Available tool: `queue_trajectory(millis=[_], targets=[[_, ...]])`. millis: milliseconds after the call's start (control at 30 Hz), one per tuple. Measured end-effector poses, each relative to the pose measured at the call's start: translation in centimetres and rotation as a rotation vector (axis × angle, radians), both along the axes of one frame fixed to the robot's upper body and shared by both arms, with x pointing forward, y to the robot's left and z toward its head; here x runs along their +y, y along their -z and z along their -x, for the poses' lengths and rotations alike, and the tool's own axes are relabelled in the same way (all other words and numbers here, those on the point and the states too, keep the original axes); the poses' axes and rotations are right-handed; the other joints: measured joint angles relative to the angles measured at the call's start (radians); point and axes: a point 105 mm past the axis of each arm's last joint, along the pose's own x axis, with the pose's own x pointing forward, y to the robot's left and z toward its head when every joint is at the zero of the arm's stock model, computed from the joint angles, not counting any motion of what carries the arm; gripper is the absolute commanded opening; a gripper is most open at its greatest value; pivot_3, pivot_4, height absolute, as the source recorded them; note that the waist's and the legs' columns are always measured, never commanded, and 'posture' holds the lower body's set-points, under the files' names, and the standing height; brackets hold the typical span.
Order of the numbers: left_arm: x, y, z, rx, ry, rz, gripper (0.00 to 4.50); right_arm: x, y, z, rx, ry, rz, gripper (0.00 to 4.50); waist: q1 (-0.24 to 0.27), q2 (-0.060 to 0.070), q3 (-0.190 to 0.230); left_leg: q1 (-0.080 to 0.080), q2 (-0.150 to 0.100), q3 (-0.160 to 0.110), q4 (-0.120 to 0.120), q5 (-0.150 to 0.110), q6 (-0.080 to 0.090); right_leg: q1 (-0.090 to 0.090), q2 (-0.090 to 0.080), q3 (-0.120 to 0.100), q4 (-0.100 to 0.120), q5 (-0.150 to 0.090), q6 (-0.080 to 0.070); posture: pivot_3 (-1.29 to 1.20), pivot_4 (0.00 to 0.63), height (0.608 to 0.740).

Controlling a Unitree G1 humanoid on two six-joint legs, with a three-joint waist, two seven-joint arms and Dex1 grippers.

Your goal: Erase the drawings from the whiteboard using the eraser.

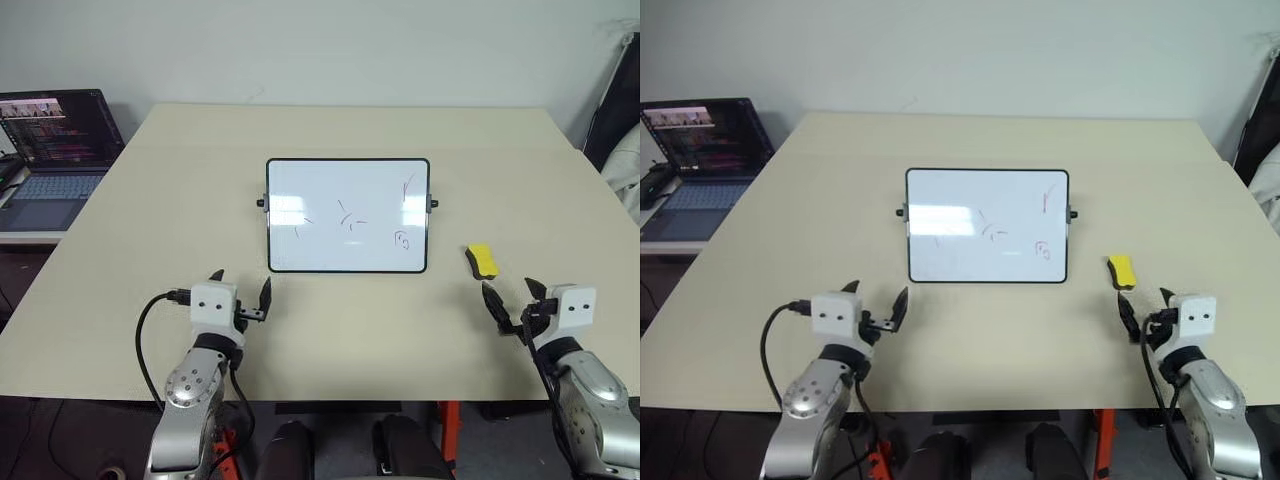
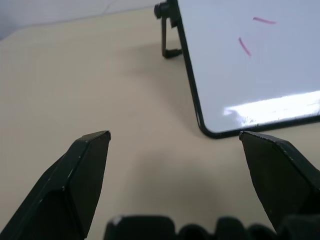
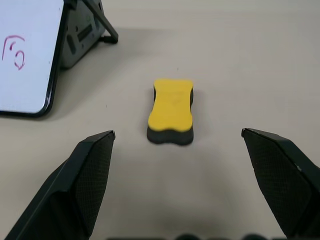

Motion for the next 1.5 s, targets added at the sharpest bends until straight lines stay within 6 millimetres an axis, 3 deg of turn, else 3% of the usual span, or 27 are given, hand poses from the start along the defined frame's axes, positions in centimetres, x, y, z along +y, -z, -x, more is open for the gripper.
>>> queue_trajectory(millis=[300,400,567,667,867,1000,1100,1300,1500], targets=[[-0.1,0.8,0.8,0.053,0.006,0.002,4.5,0.6,-0.1,-0.3,0.049,-0.026,0.002,4.45,0.001,0.0,0.0,-0.001,0.0,0.0,0.001,0.0,0.0,0.0,0.0,-0.001,0.0,-0.001,0.0,0.0,0.15,0.74],[-1.1,-0.3,0.7,0.025,0.09,-0.014,4.5,1.4,-1.0,-0.4,0.034,-0.05,-0.006,4.45,0.002,0.0,0.0,-0.001,0.0,0.0,0.001,0.0,0.0,0.0,0.0,-0.001,0.0,-0.001,-0.001,0.0,0.15,0.74],[-1.7,-4.4,-1.3,-0.092,0.188,-0.038,4.5,2.2,-2.2,-0.9,0.025,-0.005,-0.117,4.45,0.002,0.0,0.0,-0.001,0.0,0.0,0.001,0.0,0.0,0.0,0.001,-0.001,0.0,-0.001,0.0,0.0,0.15,0.74],[-3.6,-6.5,-2.0,-0.136,0.346,-0.043,4.5,2.1,-3.1,-1.3,0.01,0.021,-0.123,4.45,0.002,0.0,0.0,-0.001,-0.001,0.0,0.001,0.0,0.0,0.0,0.001,-0.002,0.0,0.0,0.0,0.0,0.15,0.74],[-9.4,-10.5,-4.1,-0.188,0.752,-0.074,4.5,1.0,-4.7,-2.0,0.04,0.064,-0.033,4.45,0.005,0.0,0.0,-0.001,-0.002,0.001,0.001,0.0,0.0,-0.001,0.001,-0.004,0.0,0.0,0.001,0.0,0.15,0.74],[-12.2,-12.0,-4.7,-0.178,0.974,-0.072,4.5,1.5,-5.5,-2.8,0.069,0.03,-0.043,4.45,-0.005,0.0,0.001,-0.001,-0.002,0.002,0.001,0.0,0.0,-0.001,0.002,-0.002,0.0,0.0,0.001,0.0,0.15,0.74],[-13.4,-12.0,-4.5,-0.153,1.089,-0.083,4.5,1.8,-5.9,-3.4,0.074,0.013,-0.05,4.45,-0.007,0.0,0.001,-0.001,-0.001,0.003,0.0,0.0,0.0,-0.002,0.003,-0.002,0.0,0.0,0.001,0.0,0.15,0.74],[-14.6,-11.0,-4.1,-0.056,1.258,-0.085,4.5,1.9,-4.0,-4.9,0.189,0.01,-0.057,4.45,-0.004,0.0,0.001,-0.004,-0.002,0.003,0.0,0.0,0.0,-0.005,0.002,-0.001,0.002,0.001,-0.002,0.0,0.15,0.74],[-14.5,-10.9,-4.5,-0.05,1.278,-0.112,4.5,1.9,-3.0,-6.5,0.229,0.023,-0.039,4.45,-0.005,0.0,0.001,-0.004,-0.002,0.003,0.0,0.0,0.001,-0.006,0.002,-0.001,0.002,0.001,-0.002,0.0,0.15,0.74]])
